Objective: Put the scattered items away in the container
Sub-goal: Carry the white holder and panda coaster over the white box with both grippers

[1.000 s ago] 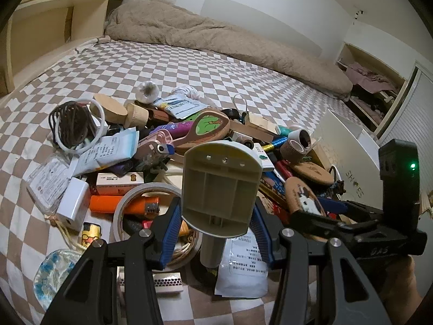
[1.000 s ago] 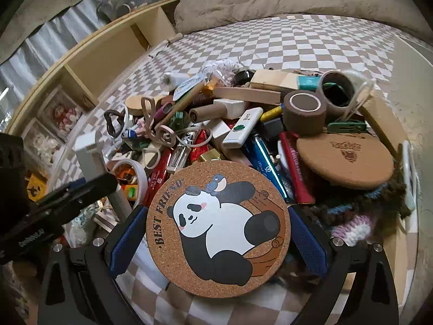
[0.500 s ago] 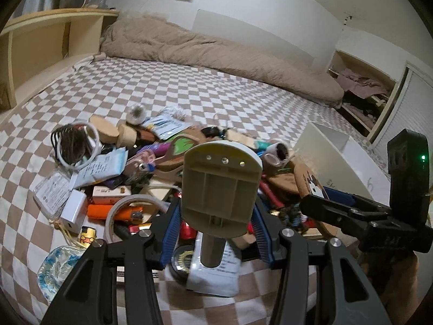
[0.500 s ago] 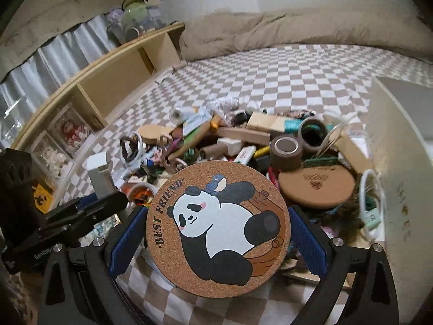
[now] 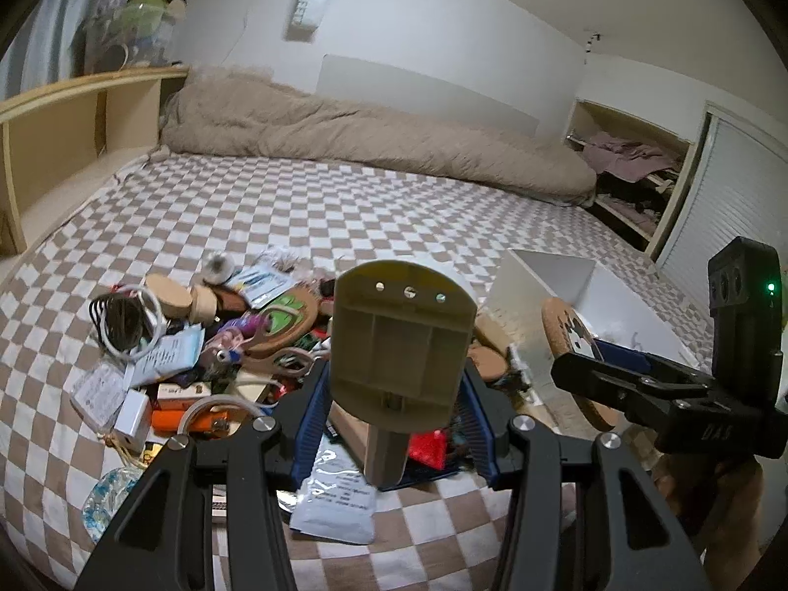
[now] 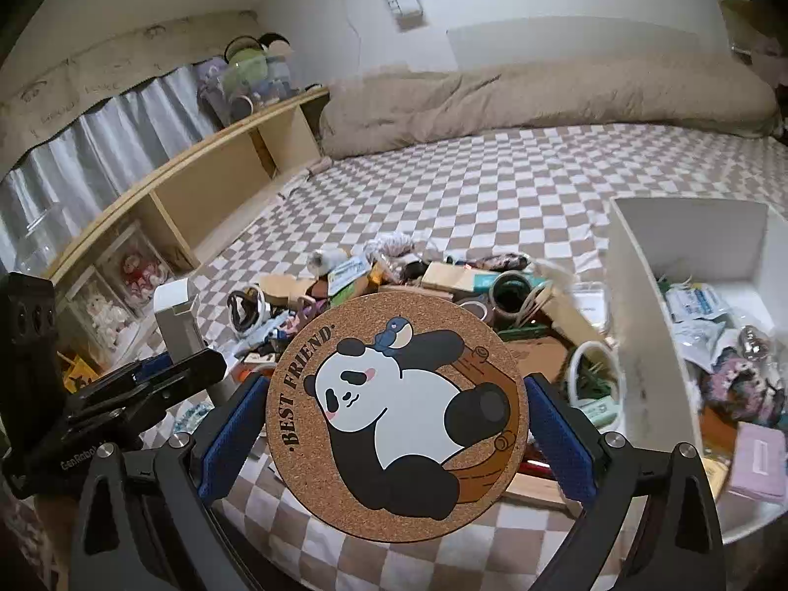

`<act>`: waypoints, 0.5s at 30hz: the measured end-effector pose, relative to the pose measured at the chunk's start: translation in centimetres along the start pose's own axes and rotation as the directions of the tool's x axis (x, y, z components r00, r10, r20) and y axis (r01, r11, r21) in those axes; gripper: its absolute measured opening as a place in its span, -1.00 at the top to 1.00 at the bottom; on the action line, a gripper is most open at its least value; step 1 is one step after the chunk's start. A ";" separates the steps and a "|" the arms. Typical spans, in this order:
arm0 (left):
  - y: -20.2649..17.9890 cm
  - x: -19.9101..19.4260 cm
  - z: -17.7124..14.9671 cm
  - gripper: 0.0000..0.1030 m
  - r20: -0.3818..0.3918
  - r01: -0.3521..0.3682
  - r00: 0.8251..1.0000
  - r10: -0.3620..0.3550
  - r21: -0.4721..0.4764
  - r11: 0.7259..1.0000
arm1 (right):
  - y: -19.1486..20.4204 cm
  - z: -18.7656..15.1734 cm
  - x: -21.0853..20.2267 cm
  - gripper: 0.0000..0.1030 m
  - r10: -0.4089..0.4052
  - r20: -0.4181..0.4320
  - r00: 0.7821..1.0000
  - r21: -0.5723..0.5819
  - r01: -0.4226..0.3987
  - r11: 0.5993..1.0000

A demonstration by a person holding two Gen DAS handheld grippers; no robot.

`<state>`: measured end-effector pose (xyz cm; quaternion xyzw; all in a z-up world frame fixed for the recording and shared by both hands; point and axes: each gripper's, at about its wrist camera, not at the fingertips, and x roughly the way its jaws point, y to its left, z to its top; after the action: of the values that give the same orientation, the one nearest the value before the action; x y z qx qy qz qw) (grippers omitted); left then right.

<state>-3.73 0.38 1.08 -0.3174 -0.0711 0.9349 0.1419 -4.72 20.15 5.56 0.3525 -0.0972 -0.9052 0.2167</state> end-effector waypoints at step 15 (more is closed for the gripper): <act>-4.8 -0.8 2.7 0.03 0.070 0.083 0.994 -0.086 0.038 0.996 | -2.7 1.5 -6.3 -0.95 -0.058 0.116 0.992 0.009 0.057 0.998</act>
<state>-3.75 4.54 4.72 -0.2781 -0.0733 0.9399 0.1842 -2.48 25.45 9.54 0.3026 -0.1019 -0.9297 0.1837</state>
